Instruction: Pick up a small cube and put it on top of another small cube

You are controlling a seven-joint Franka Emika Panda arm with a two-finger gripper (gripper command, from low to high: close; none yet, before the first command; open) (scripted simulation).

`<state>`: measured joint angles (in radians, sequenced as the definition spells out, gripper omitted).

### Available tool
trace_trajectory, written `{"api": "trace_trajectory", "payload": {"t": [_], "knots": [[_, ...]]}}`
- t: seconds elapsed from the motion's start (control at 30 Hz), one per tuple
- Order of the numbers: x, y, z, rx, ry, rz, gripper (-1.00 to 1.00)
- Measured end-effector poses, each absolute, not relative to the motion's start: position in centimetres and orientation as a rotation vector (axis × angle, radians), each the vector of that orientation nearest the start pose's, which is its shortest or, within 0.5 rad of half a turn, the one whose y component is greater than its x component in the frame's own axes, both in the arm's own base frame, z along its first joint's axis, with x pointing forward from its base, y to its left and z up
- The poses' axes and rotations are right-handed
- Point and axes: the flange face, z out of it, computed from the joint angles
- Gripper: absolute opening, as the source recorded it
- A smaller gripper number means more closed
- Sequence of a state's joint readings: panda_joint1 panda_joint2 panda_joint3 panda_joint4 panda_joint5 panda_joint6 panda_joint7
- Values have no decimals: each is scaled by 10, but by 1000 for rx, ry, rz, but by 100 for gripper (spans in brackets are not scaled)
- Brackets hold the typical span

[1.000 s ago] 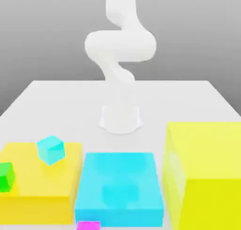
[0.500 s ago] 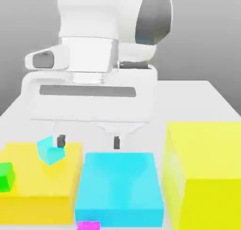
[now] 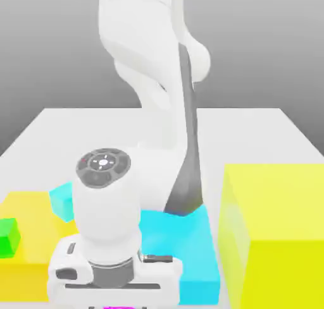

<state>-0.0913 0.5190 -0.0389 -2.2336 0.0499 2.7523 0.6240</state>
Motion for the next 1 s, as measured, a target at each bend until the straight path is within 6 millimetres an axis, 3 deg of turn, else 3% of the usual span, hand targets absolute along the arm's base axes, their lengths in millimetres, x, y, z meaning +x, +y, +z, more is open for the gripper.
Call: {"api": "trace_trajectory", "payload": {"t": [0.17,0.33,0.37,0.47,0.6,0.7,0.83,0.87,0.93,1.0], "knots": [[533,-73,135,-2897,1216,0,-100],[535,-79,190,-2907,1198,6,-100],[543,-73,202,-2929,1132,-4,-100],[574,-19,252,-3011,812,-50,-100],[598,76,333,-3067,314,-122,-100],[593,151,381,-3079,-19,-115,-100],[563,246,439,-3061,-436,-73,-100],[552,268,449,-3056,-525,-52,-100],[532,297,448,-3074,-580,-4,-100],[524,308,425,-3078,-595,3,-100]]}}
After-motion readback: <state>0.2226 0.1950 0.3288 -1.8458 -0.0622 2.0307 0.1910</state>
